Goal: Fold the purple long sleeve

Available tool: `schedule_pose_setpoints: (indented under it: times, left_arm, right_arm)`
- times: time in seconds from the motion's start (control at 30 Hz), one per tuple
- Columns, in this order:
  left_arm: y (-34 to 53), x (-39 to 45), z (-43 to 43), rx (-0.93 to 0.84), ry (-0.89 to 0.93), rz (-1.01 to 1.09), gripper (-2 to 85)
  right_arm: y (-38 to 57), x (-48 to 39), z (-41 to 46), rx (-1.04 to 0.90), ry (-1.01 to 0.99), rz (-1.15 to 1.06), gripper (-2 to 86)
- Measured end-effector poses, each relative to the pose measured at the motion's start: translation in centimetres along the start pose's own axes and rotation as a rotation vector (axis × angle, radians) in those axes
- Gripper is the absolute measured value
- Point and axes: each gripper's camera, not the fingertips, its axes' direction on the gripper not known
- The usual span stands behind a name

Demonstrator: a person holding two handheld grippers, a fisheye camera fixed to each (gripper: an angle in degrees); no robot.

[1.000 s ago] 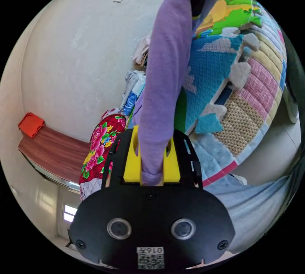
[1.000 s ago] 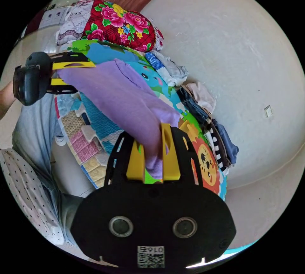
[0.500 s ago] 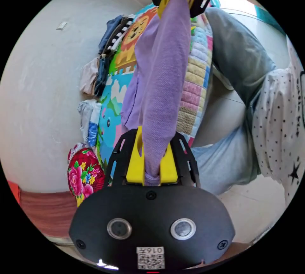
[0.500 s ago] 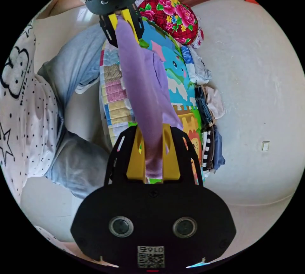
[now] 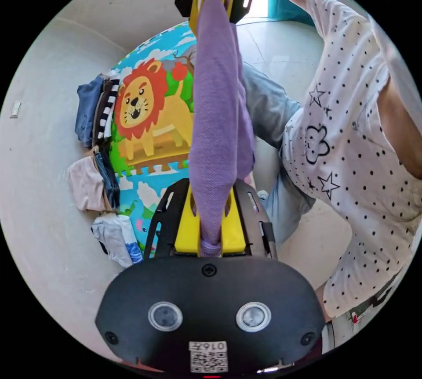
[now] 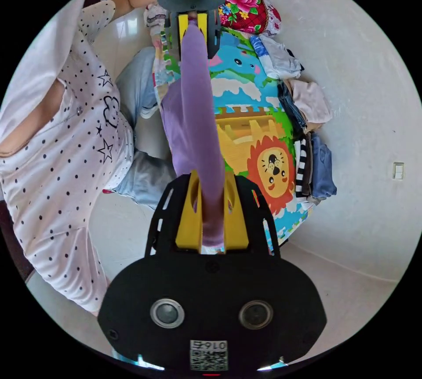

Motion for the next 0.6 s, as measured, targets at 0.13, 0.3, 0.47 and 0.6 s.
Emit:
schedule_pose_setpoints:
  times: [0.13,0.3,0.47,0.6]
  left_arm:
    - [-5.5,-16.1,0.2,-0.034,-0.098,-0.147,5.5]
    - [-9.3,-31.9,-2.6,0.156,-0.542,-0.331,5.7]
    - [-14.1,-41.2,10.4,0.230,-1.002,-0.385,6.1]
    - [-17.7,-44.1,25.5,0.082,-1.004,-0.508,6.0]
  right_arm:
    - [0.5,16.1,-0.4,-0.065,0.117,0.140,7.0]
    - [1.1,32.4,0.0,-0.080,0.715,0.295,7.0]
    - [-0.9,48.4,14.4,-0.291,1.151,0.369,7.3]
    - [-2.4,54.2,27.4,-0.413,1.063,0.428,7.2]
